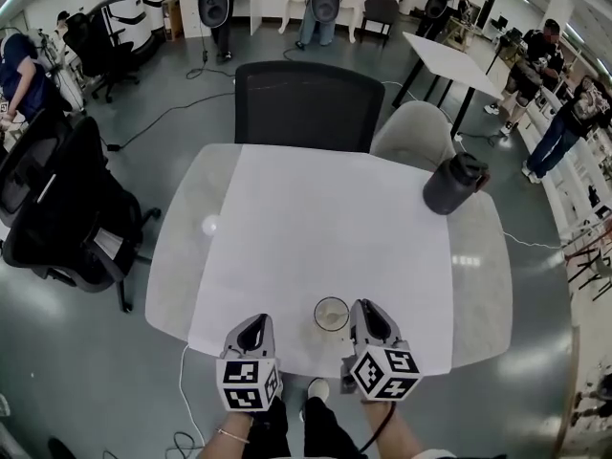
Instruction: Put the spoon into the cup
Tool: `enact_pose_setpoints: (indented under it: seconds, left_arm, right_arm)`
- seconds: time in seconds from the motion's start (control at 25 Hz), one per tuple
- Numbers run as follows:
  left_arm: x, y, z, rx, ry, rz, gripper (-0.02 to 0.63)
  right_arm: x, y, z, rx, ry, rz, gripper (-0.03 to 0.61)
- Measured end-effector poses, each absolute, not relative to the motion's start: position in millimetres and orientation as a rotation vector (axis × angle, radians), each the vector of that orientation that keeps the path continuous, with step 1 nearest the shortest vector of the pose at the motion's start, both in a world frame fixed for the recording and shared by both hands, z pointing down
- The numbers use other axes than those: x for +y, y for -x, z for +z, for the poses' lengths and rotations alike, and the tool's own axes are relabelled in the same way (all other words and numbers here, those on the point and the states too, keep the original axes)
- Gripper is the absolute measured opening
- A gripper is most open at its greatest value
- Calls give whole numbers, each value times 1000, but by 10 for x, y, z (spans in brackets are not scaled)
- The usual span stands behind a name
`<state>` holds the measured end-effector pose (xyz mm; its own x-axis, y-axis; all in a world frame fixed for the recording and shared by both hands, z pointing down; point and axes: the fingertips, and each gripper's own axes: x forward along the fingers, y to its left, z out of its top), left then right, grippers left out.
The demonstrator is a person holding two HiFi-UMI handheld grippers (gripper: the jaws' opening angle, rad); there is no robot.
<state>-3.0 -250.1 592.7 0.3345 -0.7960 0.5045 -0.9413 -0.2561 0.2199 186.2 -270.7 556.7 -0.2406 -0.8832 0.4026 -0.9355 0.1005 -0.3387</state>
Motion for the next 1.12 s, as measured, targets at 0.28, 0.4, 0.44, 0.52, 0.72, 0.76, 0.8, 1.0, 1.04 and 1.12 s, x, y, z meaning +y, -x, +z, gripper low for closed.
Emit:
enact_pose_setpoints:
  seconds: [0.28,0.4,0.44,0.52,0.72,0.76,0.8,1.0,1.04,1.12]
  left_arm:
    - [-2503,11,6077,-1512,-2093,410,18]
    - [-2491,36,6119,-1508,-2086,416,18]
    - [-2484,46,6136,-1508,-2082,417,18]
    - [-2468,49,6182,-1505,-2073,418,18]
    - [-2451,16,6248,-1500,-2058,419,18]
    - [-2452,6,6247,-1499,-2058,418,18]
    - [-2453,-4,6245,-1498,-2058,417,18]
    - [-2480,-6,6236,-1496,-2058,409,18]
    - [-2481,-2,6234,-1497,-2059,408,18]
    - [-2480,-3,6224,-1499,-2062,407,18]
  right_arm:
    - [-2688,-1808,5735,-2243,-1844,817,66]
    - [-2684,-1759,5791,-2242,-1838,823,66]
    - [-2681,-1747,5809,-2240,-1837,823,66]
    - [-2673,-1743,5848,-2234,-1835,819,67]
    - [-2661,-1751,5921,-2217,-1832,820,67]
    - [-2660,-1757,5936,-2209,-1831,822,67]
    - [-2660,-1765,5952,-2197,-1830,825,67]
    - [-2676,-1760,6010,-2173,-1822,848,67]
    - [-2676,-1756,6017,-2173,-1819,848,67]
    - [-2669,-1757,6029,-2174,-1812,851,67]
